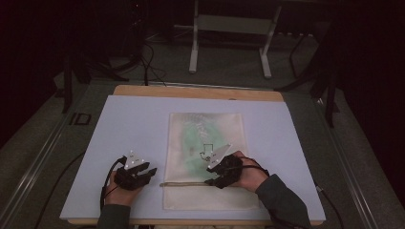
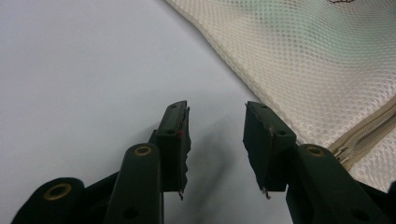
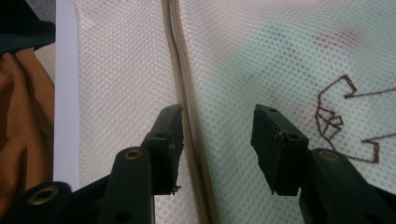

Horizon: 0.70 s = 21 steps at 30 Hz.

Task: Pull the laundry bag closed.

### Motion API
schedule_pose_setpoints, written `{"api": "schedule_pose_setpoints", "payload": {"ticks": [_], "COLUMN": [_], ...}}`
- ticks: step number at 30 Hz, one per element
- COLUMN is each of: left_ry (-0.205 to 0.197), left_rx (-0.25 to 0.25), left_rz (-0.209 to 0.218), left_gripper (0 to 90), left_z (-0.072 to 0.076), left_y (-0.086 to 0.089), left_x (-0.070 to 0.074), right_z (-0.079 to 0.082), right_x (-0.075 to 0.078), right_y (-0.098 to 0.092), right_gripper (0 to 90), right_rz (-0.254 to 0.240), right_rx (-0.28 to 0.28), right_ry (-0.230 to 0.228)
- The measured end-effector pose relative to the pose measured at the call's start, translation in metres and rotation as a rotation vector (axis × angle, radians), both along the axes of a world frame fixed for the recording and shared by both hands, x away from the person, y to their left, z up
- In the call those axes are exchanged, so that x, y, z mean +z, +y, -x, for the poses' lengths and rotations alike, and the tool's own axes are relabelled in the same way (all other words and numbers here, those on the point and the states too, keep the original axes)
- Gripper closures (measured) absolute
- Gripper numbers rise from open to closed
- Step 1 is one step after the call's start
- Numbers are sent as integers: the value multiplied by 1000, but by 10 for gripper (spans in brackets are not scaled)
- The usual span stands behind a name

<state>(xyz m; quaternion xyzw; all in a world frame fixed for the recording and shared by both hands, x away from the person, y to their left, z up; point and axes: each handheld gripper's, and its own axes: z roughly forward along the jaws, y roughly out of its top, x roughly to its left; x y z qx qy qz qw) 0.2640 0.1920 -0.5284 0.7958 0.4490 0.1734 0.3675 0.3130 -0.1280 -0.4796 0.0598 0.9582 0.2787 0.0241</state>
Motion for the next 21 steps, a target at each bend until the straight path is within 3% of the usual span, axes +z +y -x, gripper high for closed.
{"api": "schedule_pose_setpoints", "payload": {"ticks": [21], "left_ry": [0], "left_rx": [-11], "left_rz": [-4], "left_gripper": [594], "left_z": [0], "left_y": [-1], "left_x": [0], "right_z": [4], "right_x": [-4], "right_y": [34], "right_gripper": [616], "right_rz": [-25], "right_rx": [70], "right_ry": [3]}}
